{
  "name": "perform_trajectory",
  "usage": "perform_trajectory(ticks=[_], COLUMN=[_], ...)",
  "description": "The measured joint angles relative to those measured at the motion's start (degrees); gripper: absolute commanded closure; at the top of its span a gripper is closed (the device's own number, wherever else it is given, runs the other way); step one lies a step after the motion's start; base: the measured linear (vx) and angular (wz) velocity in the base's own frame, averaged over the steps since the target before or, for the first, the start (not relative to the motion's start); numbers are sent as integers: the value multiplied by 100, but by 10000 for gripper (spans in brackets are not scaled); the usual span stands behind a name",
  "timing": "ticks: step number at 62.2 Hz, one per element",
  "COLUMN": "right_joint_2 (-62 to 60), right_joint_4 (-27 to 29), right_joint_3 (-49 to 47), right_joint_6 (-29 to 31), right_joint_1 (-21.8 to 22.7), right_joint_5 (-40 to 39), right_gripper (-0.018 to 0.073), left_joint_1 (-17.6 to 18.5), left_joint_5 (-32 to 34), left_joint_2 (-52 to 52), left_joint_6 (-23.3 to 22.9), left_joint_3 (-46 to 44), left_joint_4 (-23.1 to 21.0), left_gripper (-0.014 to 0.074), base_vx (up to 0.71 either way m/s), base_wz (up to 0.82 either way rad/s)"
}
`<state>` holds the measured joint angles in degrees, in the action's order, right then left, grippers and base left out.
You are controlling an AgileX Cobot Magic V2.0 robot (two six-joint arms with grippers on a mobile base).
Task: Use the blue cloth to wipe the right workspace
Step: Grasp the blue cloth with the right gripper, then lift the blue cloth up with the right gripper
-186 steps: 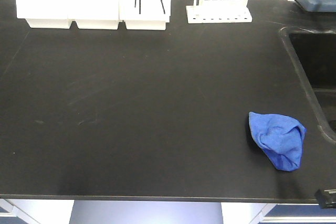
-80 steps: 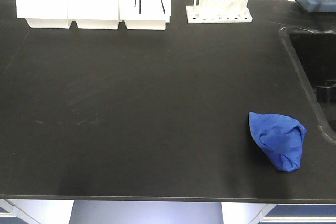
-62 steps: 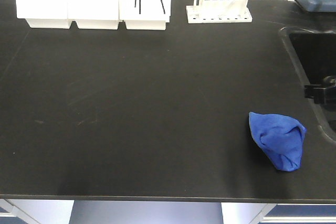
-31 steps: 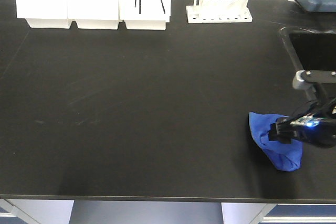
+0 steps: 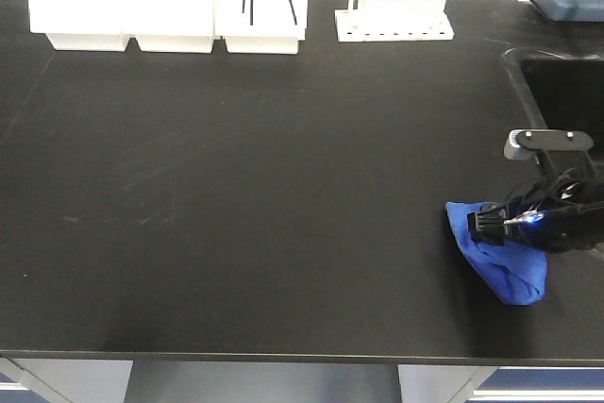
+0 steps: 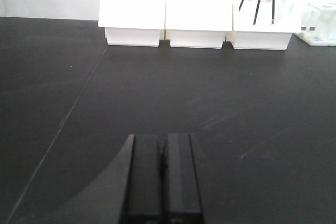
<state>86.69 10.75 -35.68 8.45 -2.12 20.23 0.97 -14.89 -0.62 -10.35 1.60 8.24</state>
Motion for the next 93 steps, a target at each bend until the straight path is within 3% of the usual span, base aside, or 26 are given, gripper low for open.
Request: perform_trajectory(ticks=[12,31,52,61,68,79,86,93], right_joint_2=[-28,-1427,-4763,-5814,-6248,-6294,-6294,-6294], right_joint_4=[0,0,0,0,0,0,19,25], right_joint_3=[0,0,32,550,1412,2610,2858,2876], right_joint_6=[6,6,126,280,397,456,458,458], right_joint_1=[0,0,0,0,0,0,0,0], right_joint_5=[-47,181,524,360,-258,-2250,-3152,-3448], right_gripper=[575,565,564,564,564,562,561,559], left_joint_1=[0,0,0,0,0,0,0,0], left_joint_5=[0,0,0,0,0,0,0,0], left_joint_2=[0,0,0,0,0,0,0,0], left_joint_6=[0,0,0,0,0,0,0,0], left_joint_3=[0,0,0,0,0,0,0,0], left_joint_4=[0,0,0,0,0,0,0,0], left_gripper=[602,602,602,602,602,602,602,602], base_vx=[0,0,0,0,0,0,0,0], base_wz=[0,0,0,0,0,0,0,0])
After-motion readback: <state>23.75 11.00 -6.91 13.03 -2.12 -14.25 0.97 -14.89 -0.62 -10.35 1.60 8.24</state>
